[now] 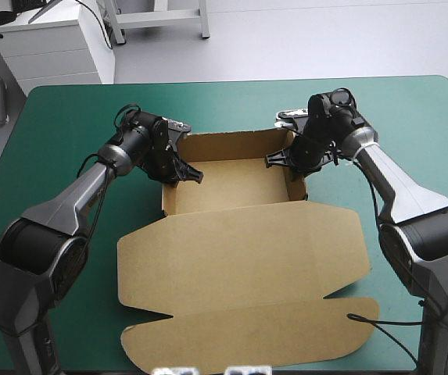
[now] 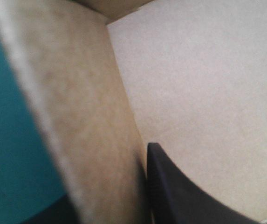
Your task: Fold the box
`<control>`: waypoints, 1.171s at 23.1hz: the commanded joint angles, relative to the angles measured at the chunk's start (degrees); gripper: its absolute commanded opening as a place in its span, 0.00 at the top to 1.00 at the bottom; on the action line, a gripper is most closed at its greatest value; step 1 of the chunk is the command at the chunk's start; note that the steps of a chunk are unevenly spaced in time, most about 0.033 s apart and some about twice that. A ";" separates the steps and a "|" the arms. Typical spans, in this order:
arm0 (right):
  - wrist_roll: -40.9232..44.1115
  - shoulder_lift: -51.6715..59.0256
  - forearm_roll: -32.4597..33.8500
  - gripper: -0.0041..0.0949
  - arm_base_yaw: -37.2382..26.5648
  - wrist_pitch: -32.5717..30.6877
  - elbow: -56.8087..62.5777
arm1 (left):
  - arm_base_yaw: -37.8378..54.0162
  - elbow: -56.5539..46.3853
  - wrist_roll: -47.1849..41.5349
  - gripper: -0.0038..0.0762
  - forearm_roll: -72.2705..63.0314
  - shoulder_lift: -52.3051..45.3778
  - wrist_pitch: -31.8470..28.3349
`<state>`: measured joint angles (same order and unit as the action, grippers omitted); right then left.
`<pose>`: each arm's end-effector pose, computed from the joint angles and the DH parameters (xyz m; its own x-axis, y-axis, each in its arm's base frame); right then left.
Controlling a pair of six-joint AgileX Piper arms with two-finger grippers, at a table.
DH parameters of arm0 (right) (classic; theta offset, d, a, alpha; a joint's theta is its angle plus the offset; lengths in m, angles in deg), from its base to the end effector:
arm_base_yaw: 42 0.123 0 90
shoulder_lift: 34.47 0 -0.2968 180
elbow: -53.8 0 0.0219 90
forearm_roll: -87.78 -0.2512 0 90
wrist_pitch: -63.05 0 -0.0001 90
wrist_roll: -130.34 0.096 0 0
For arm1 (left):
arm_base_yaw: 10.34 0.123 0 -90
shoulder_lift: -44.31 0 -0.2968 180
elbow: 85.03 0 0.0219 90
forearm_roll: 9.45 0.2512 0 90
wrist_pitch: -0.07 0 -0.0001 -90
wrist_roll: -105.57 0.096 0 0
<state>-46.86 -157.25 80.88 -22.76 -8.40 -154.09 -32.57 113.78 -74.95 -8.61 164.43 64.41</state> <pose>0.4075 0.1538 0.2803 -0.9442 -0.2378 -0.2277 -0.2717 0.9534 0.1310 0.3923 -0.1590 0.2589 -0.8978 0.3640 -0.2479 0.3728 0.9278 0.0121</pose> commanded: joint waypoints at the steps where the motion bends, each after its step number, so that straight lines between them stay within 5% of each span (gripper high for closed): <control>1: -0.71 2.34 0.13 0.47 0.07 0.03 -1.67 | -0.79 1.24 4.09 0.54 0.50 -2.77 4.16; 3: -0.71 2.34 -1.33 0.24 0.07 0.03 -1.67 | -0.79 1.24 2.93 0.31 0.69 -2.77 4.72; 6: -0.26 2.45 -1.99 0.04 0.07 0.03 -1.67 | -0.79 1.24 0.21 0.15 1.29 -2.77 6.48; 20: -2.35 12.31 -1.14 0.04 0.07 0.03 -1.87 | -0.79 1.24 -1.66 0.15 3.54 -15.15 3.22; 23: -4.10 15.81 -1.14 0.05 0.07 0.03 -1.87 | -0.79 1.24 1.33 0.25 3.81 -19.21 6.97; 27: -5.78 18.71 -1.00 0.05 0.07 0.03 -1.76 | -0.79 0.51 7.66 0.58 3.55 -25.85 9.55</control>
<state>-51.15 -142.67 79.94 -22.58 -8.14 -154.09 -33.00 113.49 -70.00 -4.99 144.82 71.10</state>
